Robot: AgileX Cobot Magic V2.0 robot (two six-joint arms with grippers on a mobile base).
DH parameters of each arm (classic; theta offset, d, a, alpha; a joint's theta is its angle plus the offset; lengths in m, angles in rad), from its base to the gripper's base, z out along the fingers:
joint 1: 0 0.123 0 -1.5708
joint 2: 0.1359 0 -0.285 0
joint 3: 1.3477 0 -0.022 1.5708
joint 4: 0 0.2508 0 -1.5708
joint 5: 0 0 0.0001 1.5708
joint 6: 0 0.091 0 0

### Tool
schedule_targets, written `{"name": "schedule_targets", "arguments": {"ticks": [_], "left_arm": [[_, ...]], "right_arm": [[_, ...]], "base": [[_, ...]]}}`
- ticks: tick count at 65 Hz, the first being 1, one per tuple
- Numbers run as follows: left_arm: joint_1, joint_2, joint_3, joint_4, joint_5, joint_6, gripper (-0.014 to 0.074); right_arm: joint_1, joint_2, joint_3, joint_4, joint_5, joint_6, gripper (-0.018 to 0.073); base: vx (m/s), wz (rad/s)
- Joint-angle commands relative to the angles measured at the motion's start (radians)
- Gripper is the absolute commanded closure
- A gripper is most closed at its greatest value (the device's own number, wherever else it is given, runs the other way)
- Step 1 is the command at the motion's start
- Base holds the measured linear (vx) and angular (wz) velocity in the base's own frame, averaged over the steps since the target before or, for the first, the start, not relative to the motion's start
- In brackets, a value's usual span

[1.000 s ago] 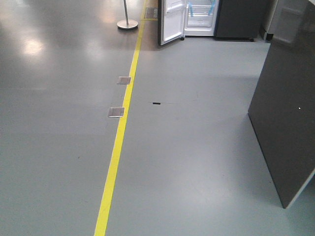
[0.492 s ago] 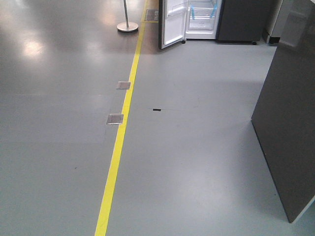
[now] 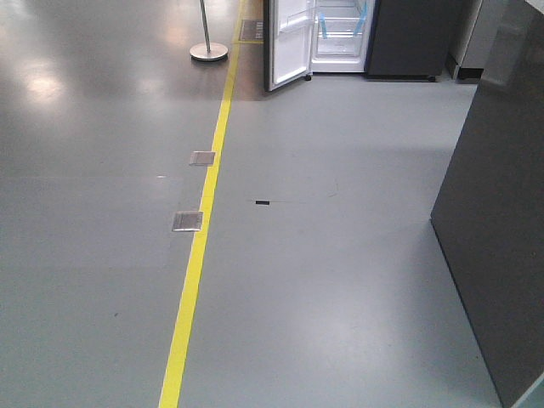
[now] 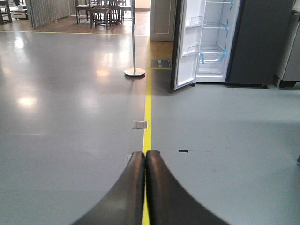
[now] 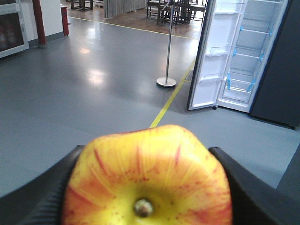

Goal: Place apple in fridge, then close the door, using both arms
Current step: 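Drive toward the refrigerator while holding the apple in the right gripper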

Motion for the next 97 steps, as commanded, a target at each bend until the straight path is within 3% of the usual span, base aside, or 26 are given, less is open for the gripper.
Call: {"name": "schedule_targets", "arguments": {"ticks": [1, 97], "left_arm": [[-0.001, -0.015, -0.017, 0.0, -0.075, -0.01, 0.0602], [-0.001, -0.015, -0.017, 0.0, -0.075, -0.01, 0.0602]], "right_arm": [[-0.003, 0.002, -0.025, 0.019, -0.082, -0.001, 0.0482], [-0.003, 0.002, -0.025, 0.019, -0.082, -0.001, 0.0482]], "base": [[0.2, -0.03], [0.26, -0.01]]}}
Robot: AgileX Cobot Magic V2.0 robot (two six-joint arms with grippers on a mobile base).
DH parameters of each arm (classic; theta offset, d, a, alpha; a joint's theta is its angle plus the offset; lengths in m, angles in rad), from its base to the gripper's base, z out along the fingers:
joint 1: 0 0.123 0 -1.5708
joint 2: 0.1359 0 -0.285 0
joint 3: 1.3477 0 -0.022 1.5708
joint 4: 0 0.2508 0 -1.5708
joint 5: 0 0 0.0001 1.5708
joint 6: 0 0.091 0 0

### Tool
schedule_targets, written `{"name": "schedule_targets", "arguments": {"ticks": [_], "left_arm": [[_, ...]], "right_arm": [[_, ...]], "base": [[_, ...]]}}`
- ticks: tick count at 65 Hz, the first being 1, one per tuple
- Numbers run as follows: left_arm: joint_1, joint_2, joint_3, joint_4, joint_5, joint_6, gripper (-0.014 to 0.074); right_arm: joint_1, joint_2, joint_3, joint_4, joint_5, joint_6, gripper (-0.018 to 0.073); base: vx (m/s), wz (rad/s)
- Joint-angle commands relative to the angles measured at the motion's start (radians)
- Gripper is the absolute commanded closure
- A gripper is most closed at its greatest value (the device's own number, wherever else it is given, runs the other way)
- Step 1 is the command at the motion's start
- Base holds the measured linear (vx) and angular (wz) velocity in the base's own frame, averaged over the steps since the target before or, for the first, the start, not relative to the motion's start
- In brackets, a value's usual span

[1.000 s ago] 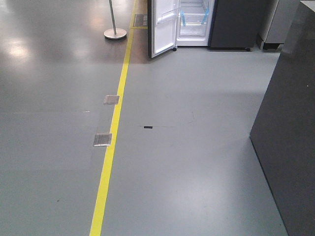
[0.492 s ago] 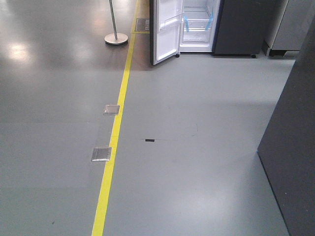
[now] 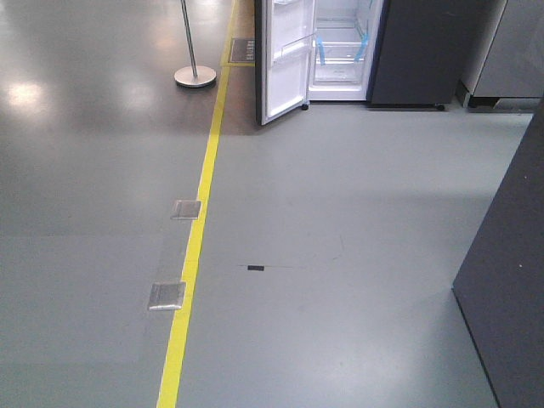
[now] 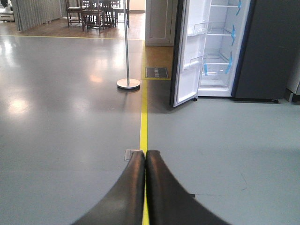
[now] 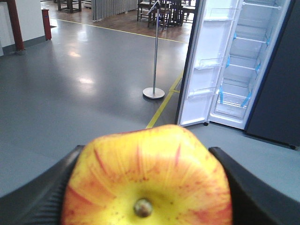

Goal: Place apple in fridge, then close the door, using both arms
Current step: 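Drive toward the refrigerator while holding the apple in the right gripper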

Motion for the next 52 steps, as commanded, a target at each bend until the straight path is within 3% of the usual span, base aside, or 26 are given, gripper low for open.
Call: {"name": "schedule_targets", "arguments": {"ticks": [1, 52], "left_arm": [[-0.001, -0.015, -0.017, 0.0, -0.075, -0.01, 0.0602], [-0.001, -0.015, -0.017, 0.0, -0.075, -0.01, 0.0602]], "right_arm": [[-0.003, 0.002, -0.025, 0.019, -0.082, -0.001, 0.0482], [-0.003, 0.002, -0.025, 0.019, -0.082, -0.001, 0.0482]], "base": [[0.28, -0.03], [0.26, -0.02]]}}
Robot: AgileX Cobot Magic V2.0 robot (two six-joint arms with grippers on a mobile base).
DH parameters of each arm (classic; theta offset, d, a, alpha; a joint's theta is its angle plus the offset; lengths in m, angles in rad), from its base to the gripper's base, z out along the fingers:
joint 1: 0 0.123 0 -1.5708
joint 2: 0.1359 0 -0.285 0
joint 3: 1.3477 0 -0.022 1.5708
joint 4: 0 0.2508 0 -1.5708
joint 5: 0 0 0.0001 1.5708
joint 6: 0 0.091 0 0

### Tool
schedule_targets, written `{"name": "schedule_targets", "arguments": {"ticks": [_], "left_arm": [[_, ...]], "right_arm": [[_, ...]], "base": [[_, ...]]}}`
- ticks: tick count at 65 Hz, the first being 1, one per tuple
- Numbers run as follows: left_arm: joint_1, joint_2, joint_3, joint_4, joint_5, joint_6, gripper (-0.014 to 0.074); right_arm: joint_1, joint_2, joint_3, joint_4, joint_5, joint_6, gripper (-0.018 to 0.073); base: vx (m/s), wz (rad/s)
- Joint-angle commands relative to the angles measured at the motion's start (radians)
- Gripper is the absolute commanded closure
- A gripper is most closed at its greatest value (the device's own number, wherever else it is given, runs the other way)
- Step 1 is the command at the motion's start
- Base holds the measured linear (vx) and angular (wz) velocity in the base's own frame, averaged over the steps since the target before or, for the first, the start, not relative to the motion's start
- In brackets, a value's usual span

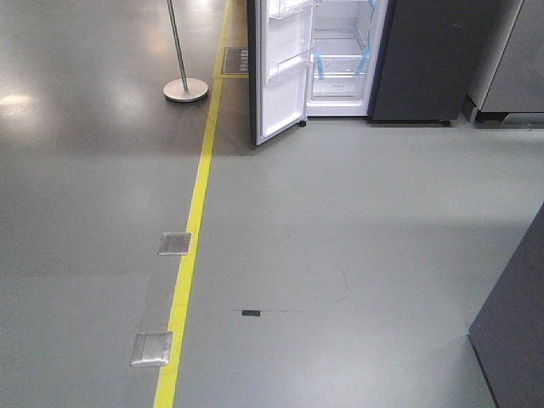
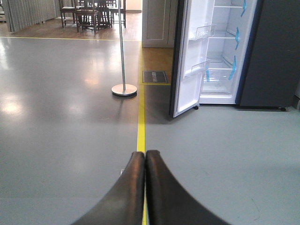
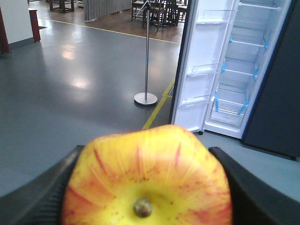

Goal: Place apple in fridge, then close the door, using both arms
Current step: 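Drive toward the refrigerator while holding the apple in the right gripper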

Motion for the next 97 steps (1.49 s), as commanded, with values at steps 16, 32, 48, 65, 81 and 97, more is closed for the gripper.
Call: {"name": "schedule_targets", "arguments": {"ticks": [16, 32, 48, 65, 81, 97], "left_arm": [[-0.001, -0.015, -0.017, 0.0, -0.075, -0.01, 0.0602], [-0.001, -0.015, -0.017, 0.0, -0.075, -0.01, 0.0602], [-0.001, -0.015, -0.017, 0.0, -0.075, -0.01, 0.0602], [-0.001, -0.015, -0.017, 0.0, -0.075, -0.01, 0.0602], [-0.001, -0.015, -0.017, 0.0, -0.075, -0.01, 0.0602], [-0.001, -0.015, -0.017, 0.0, -0.075, -0.01, 0.0602]], "right_arm": [[-0.003, 0.002, -0.025, 0.019, -0.082, -0.001, 0.0482], [-0.003, 0.002, -0.025, 0.019, -0.082, -0.001, 0.0482], [-0.003, 0.002, -0.025, 0.019, -0.082, -0.001, 0.0482], [-0.003, 0.002, -0.025, 0.019, -0.082, -0.001, 0.0482], [-0.003, 0.002, -0.025, 0.019, -0.082, -0.001, 0.0482], [-0.003, 0.002, -0.025, 0.019, -0.082, -0.001, 0.0482]], "base": [[0.24, -0.02], [0.23, -0.02], [0.23, 0.0], [0.24, 0.0], [0.24, -0.01], [0.24, 0.0]]}}
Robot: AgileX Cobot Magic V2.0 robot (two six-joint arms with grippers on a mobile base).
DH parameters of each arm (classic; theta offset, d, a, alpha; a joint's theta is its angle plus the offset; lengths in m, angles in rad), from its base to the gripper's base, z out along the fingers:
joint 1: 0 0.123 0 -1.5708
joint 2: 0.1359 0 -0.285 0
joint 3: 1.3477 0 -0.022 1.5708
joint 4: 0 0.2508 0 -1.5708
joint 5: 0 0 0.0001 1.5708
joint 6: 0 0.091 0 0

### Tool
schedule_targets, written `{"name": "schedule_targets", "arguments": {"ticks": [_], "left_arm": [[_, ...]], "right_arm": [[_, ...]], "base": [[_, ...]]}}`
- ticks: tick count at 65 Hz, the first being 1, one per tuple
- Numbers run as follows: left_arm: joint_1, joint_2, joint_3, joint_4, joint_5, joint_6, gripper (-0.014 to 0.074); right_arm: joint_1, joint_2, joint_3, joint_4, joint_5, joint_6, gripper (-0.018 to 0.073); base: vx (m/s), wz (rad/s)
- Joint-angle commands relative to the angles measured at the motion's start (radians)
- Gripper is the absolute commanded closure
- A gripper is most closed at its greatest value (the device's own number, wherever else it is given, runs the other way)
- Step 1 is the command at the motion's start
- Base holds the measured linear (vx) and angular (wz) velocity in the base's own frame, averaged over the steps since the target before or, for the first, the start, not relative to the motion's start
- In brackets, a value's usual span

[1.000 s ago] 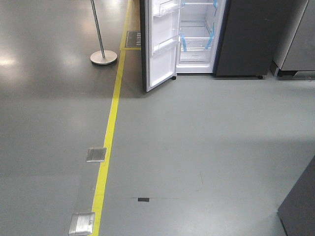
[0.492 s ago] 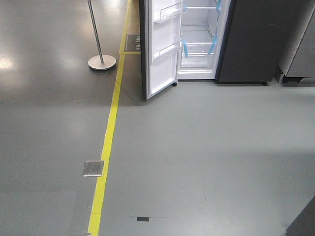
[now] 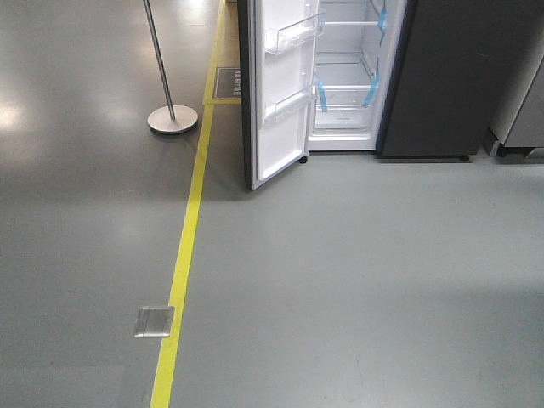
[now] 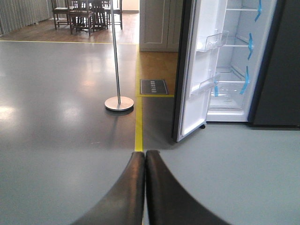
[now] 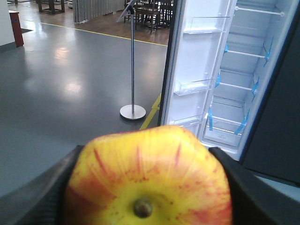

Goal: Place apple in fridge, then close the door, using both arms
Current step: 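Drive toward the refrigerator while holding the apple in the right gripper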

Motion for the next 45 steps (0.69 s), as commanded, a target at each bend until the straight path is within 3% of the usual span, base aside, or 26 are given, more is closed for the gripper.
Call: {"name": "schedule_targets", "arguments": {"ticks": [1, 45], "left_arm": [[-0.001, -0.015, -0.017, 0.0, -0.075, -0.01, 0.0602], [-0.001, -0.015, -0.017, 0.0, -0.075, -0.01, 0.0602]], "right_arm": [[-0.003, 0.002, -0.025, 0.019, -0.082, -0.001, 0.0482], [-0.003, 0.002, -0.025, 0.019, -0.082, -0.001, 0.0482]], "base": [[0.24, 0.0], [0.25, -0.02]]}}
